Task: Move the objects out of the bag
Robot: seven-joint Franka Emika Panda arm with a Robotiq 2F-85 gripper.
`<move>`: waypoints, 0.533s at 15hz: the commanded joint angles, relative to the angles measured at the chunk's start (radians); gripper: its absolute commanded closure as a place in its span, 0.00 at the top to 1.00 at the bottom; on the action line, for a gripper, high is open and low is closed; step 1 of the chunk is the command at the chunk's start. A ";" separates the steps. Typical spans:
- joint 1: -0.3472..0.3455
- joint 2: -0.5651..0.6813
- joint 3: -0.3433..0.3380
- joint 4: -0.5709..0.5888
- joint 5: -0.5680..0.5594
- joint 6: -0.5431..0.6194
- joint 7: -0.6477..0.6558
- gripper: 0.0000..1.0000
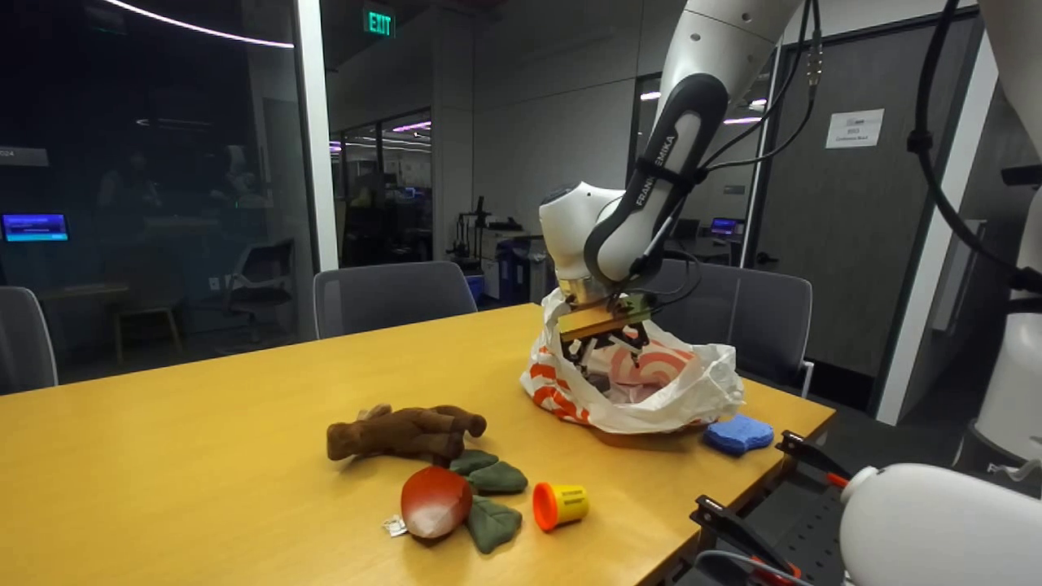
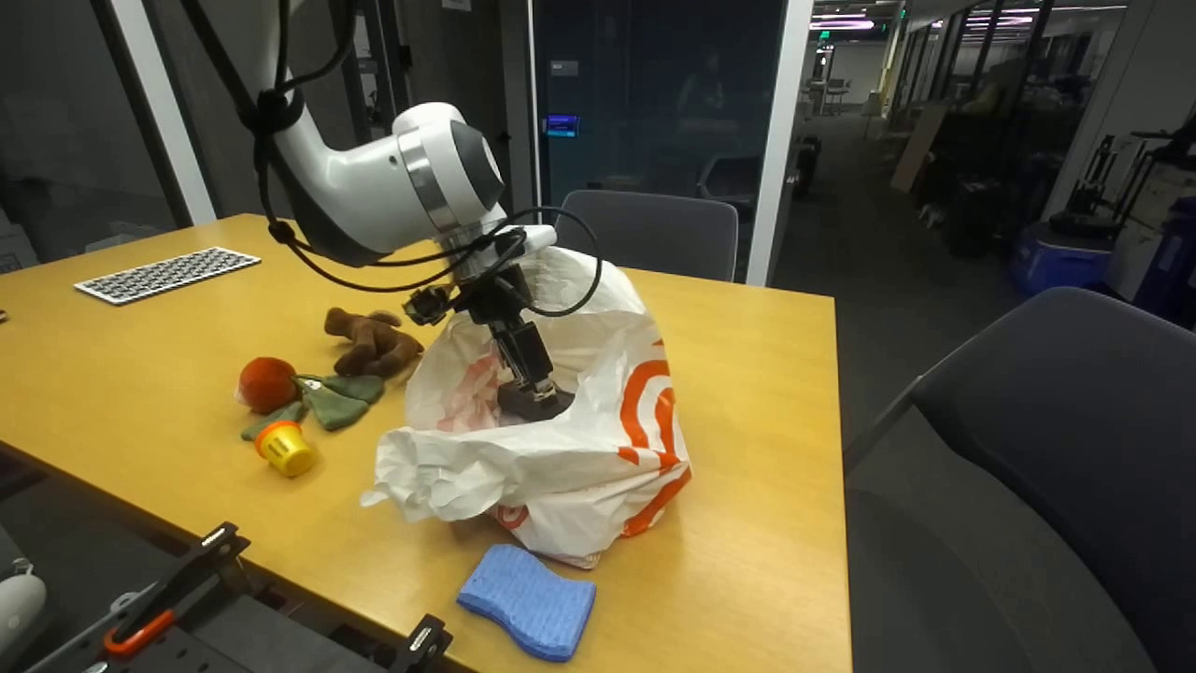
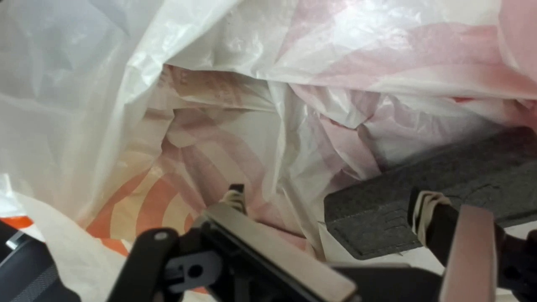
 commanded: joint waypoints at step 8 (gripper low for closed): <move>0.014 0.091 -0.044 0.082 0.154 0.159 0.384 1.00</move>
